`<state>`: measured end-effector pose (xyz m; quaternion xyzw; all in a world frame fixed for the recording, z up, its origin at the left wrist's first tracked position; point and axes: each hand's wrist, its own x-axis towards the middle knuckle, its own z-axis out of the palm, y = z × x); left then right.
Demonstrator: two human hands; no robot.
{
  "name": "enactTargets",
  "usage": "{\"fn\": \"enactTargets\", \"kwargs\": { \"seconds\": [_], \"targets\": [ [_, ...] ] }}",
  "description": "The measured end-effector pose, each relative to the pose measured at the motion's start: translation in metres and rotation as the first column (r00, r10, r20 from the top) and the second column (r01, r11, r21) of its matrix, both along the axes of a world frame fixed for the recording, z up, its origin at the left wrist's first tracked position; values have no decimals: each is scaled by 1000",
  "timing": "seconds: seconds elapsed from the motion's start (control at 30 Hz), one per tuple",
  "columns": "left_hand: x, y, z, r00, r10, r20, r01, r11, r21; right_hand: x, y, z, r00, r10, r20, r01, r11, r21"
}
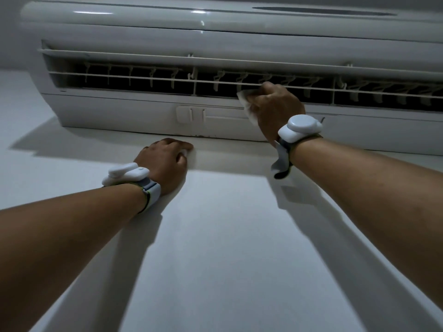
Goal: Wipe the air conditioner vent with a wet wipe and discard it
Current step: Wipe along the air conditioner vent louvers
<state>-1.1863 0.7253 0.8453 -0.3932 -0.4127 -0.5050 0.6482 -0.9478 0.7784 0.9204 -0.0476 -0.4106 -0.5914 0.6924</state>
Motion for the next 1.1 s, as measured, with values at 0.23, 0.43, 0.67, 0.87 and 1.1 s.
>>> {"fn": "enactTargets", "kwargs": {
  "seconds": [0.23,0.43,0.67,0.87,1.1],
  "targets": [
    [3,-1,-2,1000,18,17,-18,1000,4,33,13,-4,999,51,3,-51,999,5],
    [7,-2,-2,994,96,46,-97,995,13,64,29,-10,999,46,-16,-46,999,23],
    [12,-1,-2,989,107,101,-105,994,-27,91,45,-13,997,50,-55,-52,998,-32],
    [18,-1,-13,981,128,145,-114,988,-102,80,59,-14,979,112,-171,-127,989,-78],
    [16,-3,-16,980,142,138,-127,985,-114,55,45,-8,977,155,-150,-163,986,-44]
  ]
}}
